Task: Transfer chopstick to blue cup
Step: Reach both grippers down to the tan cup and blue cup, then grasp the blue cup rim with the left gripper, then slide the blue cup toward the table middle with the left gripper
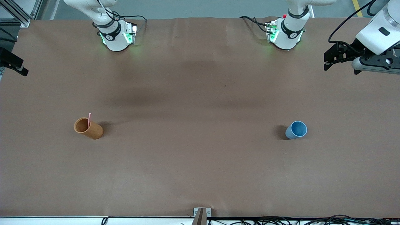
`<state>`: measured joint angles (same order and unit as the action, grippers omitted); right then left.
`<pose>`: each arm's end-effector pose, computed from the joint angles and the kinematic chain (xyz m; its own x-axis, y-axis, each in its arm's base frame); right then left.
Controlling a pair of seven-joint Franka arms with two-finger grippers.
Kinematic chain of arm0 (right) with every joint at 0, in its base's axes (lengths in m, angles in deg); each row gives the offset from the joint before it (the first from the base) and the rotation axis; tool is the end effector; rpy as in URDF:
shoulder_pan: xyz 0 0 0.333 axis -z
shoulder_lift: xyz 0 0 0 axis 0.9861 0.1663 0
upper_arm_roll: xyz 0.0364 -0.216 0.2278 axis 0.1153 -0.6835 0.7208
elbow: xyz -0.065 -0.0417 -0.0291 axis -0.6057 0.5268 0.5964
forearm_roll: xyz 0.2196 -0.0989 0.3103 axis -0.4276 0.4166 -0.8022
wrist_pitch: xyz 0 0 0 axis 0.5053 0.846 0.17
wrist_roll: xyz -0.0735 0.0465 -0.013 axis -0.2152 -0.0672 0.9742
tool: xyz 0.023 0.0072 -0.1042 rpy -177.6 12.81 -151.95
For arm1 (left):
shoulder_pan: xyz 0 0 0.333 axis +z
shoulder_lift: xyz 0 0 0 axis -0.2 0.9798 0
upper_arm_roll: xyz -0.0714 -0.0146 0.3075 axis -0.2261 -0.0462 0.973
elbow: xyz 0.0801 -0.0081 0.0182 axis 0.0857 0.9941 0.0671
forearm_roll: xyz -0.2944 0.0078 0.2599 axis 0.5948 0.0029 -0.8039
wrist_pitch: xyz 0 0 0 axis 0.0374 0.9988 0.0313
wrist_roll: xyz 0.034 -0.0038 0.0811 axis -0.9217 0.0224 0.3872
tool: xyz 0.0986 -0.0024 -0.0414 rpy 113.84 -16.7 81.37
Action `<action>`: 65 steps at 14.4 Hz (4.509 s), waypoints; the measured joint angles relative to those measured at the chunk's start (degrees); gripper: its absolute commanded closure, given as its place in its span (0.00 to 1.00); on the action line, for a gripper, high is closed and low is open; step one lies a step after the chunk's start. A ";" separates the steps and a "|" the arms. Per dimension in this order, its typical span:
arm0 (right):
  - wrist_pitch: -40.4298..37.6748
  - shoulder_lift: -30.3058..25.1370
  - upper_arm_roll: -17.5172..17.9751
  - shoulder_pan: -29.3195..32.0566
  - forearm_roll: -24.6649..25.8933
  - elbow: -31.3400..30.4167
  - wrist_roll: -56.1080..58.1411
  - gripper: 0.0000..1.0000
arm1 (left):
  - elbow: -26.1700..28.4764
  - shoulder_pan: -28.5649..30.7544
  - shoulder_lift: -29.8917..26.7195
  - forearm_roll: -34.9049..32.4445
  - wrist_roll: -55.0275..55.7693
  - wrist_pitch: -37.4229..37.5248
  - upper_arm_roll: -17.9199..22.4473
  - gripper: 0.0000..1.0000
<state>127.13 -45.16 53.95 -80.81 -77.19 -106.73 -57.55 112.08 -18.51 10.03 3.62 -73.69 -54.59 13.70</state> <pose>0.5317 -0.0452 0.6863 0.9981 -0.0535 0.0304 -0.0529 -0.9984 -0.0207 0.5197 -0.0946 0.6606 0.9846 -0.1750 0.0018 -0.1750 -0.9846 -0.0003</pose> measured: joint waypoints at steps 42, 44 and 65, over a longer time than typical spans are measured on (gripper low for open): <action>50.08 2.99 1.07 -9.38 13.65 -44.18 1.32 0.44 | 23.83 3.40 28.42 0.08 -0.40 -51.68 3.42 1.00; 50.82 2.99 1.07 -9.46 15.92 -44.63 1.34 0.50 | 22.40 3.23 27.80 0.08 -0.36 -50.72 3.38 1.00; 54.51 3.66 1.06 -9.83 19.56 -45.58 1.68 0.72 | -2.09 -15.42 43.43 -14.37 71.75 -39.73 -19.26 1.00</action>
<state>181.64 -41.50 55.01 -90.64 -57.63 -152.31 -55.87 109.99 -33.92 53.46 -10.75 -1.93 -94.32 -5.56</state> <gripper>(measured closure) 0.722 0.952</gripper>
